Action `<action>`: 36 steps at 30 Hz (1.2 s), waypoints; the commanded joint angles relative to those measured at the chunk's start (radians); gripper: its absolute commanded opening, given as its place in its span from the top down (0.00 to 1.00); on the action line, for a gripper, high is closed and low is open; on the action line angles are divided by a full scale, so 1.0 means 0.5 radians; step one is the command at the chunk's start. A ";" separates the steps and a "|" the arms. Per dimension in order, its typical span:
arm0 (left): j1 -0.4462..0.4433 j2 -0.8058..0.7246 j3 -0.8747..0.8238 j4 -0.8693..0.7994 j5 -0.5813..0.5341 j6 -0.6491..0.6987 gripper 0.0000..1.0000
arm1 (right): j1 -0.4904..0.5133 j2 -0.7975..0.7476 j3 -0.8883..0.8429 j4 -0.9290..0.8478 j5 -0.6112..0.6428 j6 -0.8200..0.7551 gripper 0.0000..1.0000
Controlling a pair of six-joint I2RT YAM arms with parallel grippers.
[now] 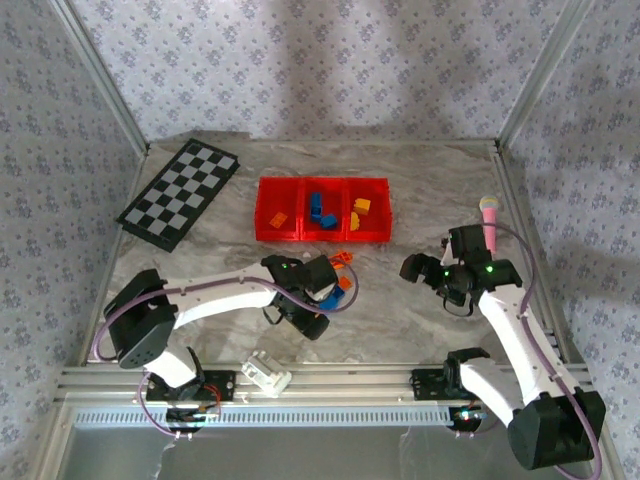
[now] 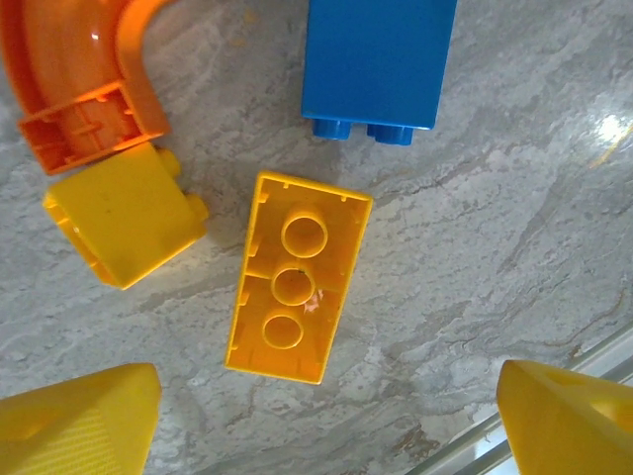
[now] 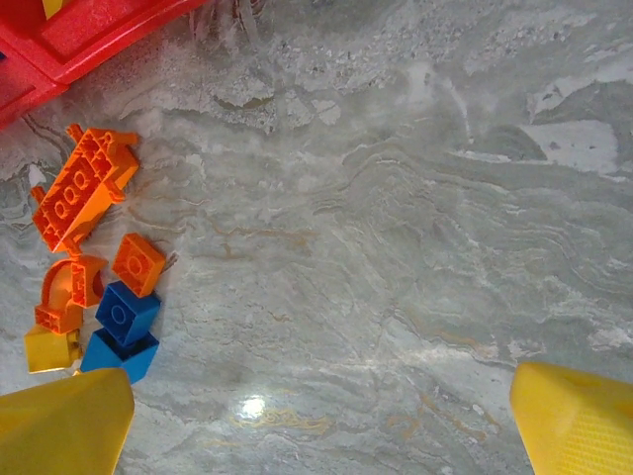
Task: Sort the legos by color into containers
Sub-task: Pick up the lego from the middle-left of the table.
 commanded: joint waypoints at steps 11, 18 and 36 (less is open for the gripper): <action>-0.026 0.105 -0.005 0.058 -0.032 0.002 0.19 | -0.041 -0.021 -0.008 -0.061 -0.047 -0.039 0.00; -0.025 0.191 -0.063 0.130 -0.063 -0.074 0.22 | -0.066 -0.066 -0.034 -0.042 -0.103 -0.022 0.00; -0.025 0.403 -0.013 0.158 -0.092 -0.125 0.46 | -0.138 -0.172 -0.067 -0.033 -0.250 0.033 0.00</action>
